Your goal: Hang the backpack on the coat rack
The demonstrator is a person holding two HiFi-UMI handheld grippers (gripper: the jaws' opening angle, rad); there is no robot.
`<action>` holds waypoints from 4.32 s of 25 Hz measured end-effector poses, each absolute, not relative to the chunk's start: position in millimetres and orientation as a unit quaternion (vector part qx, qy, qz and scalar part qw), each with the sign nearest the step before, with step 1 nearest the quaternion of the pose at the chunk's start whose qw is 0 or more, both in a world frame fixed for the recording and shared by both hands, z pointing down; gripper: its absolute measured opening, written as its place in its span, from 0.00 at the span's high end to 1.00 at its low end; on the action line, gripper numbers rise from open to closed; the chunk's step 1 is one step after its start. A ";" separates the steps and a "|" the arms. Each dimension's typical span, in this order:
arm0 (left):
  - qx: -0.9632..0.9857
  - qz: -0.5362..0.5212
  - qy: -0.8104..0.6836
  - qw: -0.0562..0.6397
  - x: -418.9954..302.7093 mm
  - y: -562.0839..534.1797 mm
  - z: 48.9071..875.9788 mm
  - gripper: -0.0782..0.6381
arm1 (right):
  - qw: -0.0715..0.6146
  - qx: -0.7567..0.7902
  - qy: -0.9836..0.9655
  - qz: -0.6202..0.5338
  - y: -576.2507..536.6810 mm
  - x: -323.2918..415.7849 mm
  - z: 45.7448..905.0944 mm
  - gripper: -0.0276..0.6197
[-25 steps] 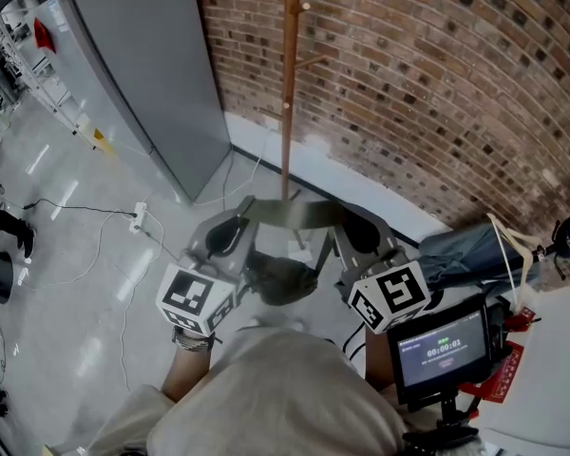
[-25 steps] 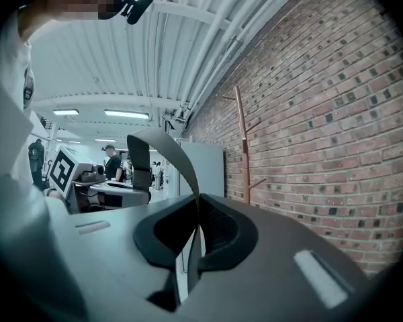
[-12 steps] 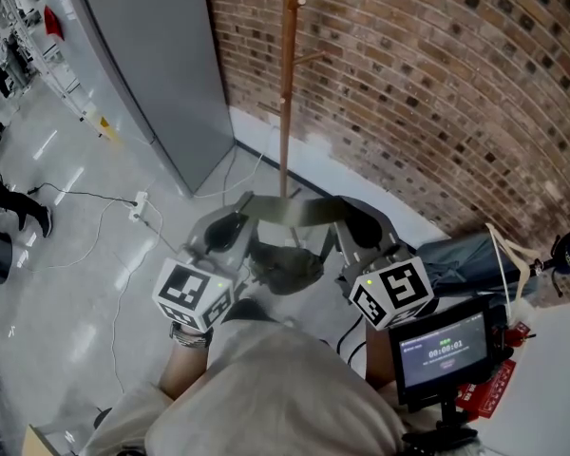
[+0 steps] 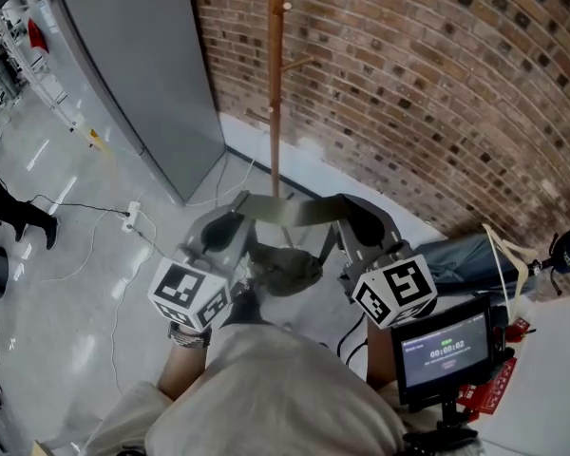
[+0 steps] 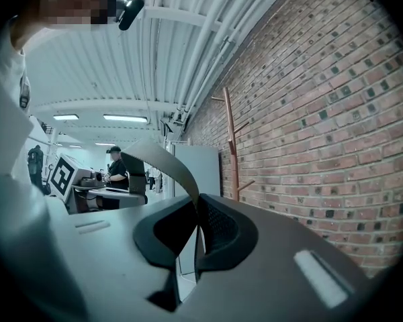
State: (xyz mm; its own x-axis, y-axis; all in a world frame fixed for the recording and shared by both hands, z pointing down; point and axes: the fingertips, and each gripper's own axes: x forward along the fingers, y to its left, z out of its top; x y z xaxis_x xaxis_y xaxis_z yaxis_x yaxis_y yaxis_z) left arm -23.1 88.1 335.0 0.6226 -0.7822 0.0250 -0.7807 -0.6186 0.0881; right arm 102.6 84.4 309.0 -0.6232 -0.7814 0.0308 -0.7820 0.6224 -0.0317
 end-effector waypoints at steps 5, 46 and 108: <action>0.903 -0.012 -0.427 0.049 -31.6 59.1 338.2 0.87 | 0.010 0.441 -0.897 0.024 61.5 99.0 311.2 0.95; 0.927 -0.007 -0.343 0.153 -85.9 -157.0 376.2 0.87 | 0.009 0.506 -0.855 0.112 -150.6 56.2 342.0 0.95; 0.872 0.087 -0.384 0.292 -51.9 -211.7 520.3 0.86 | 0.088 0.426 -0.868 0.237 -232.9 59.8 484.1 0.95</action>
